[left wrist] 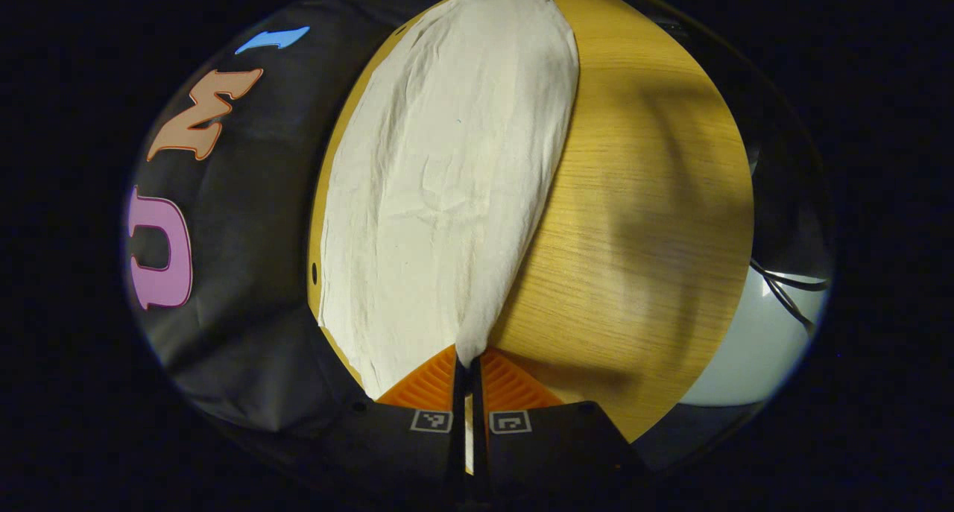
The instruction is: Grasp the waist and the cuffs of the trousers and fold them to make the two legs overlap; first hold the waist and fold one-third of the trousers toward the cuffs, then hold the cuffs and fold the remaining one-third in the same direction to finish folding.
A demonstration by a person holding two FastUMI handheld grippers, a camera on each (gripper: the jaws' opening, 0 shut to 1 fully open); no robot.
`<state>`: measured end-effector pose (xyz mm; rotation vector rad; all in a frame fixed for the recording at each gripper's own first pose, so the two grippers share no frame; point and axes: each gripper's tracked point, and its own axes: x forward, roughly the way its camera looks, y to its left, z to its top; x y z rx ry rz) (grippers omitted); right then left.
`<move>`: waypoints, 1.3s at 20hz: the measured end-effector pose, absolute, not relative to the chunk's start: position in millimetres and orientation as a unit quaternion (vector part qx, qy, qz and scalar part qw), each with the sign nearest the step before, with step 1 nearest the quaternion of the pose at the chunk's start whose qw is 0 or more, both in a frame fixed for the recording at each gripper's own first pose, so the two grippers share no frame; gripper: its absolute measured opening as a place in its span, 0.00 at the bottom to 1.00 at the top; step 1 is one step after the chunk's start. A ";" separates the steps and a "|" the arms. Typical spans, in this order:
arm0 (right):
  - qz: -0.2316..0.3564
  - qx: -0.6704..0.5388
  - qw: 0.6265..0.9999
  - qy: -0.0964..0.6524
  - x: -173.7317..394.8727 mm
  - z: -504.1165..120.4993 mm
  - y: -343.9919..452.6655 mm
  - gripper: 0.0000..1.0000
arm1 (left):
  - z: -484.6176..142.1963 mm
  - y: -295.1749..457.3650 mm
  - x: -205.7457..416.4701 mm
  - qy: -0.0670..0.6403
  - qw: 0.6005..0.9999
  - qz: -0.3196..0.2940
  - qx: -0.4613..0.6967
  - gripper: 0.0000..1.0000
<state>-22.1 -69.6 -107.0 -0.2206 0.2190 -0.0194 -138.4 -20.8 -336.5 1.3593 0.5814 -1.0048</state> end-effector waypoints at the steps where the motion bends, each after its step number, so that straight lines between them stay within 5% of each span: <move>1: -0.006 -0.119 0.986 0.113 -25.1 -110.1 -72.1 0.98 | -336.9 -20.5 -139.0 0.248 0.629 -0.437 0.593 0.03; 14: 0.098 -0.298 0.928 0.198 -89.7 -192.6 -96.4 0.98 | -336.7 -21.0 -139.5 0.253 0.647 -0.413 0.589 0.00; 26: 0.244 -0.452 0.809 0.286 -157.6 -282.5 -124.9 0.98 | -338.1 -22.8 -139.4 0.253 0.647 -0.408 0.592 0.00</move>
